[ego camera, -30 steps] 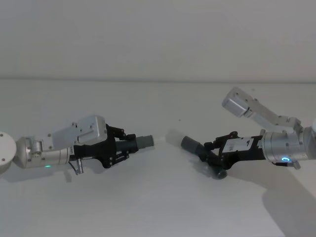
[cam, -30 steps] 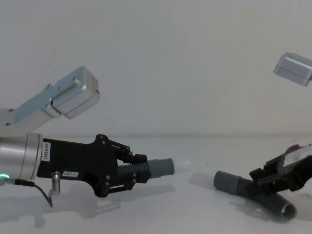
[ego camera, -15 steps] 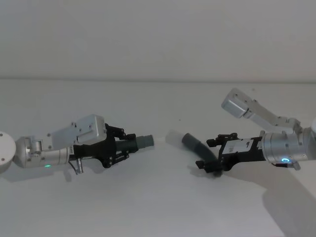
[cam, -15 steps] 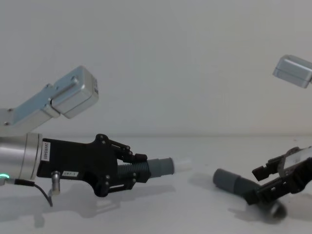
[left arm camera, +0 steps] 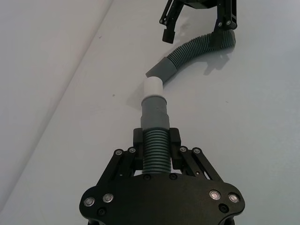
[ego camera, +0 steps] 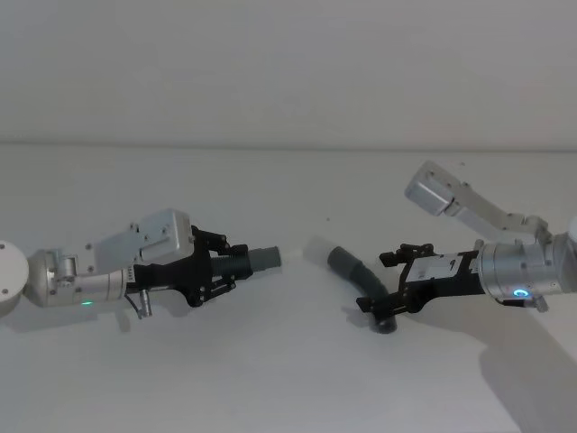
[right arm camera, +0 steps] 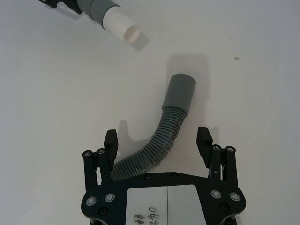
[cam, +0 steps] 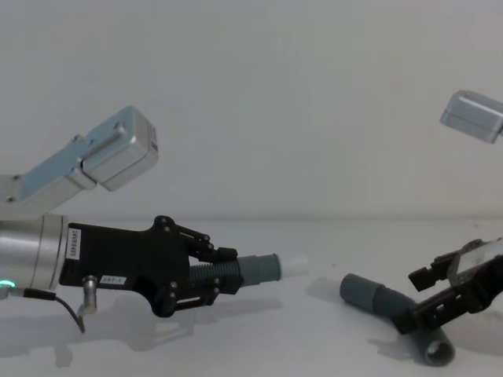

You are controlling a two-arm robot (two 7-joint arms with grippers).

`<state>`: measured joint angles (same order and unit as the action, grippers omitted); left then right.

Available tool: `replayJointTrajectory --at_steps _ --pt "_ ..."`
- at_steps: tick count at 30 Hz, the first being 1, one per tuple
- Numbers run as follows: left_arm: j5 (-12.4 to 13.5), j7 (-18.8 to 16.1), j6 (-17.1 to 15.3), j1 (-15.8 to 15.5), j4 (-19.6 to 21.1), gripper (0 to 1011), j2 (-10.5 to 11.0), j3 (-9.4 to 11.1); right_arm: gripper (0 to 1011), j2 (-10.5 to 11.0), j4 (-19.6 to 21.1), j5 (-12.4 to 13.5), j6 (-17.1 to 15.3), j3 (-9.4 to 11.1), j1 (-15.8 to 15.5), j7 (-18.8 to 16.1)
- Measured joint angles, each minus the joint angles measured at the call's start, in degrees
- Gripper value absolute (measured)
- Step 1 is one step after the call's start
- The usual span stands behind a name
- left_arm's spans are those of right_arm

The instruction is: Use both hands to pick up one end of the pipe from the table, align the ends, and insert them.

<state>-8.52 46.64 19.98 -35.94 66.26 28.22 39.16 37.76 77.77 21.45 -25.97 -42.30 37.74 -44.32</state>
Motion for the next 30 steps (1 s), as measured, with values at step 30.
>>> replayJointTrajectory --at_steps 30 --pt "0.0 0.1 0.1 0.0 0.0 314 0.0 0.0 866 -3.8 -9.1 4.6 -2.6 -1.5 3.2 -6.8"
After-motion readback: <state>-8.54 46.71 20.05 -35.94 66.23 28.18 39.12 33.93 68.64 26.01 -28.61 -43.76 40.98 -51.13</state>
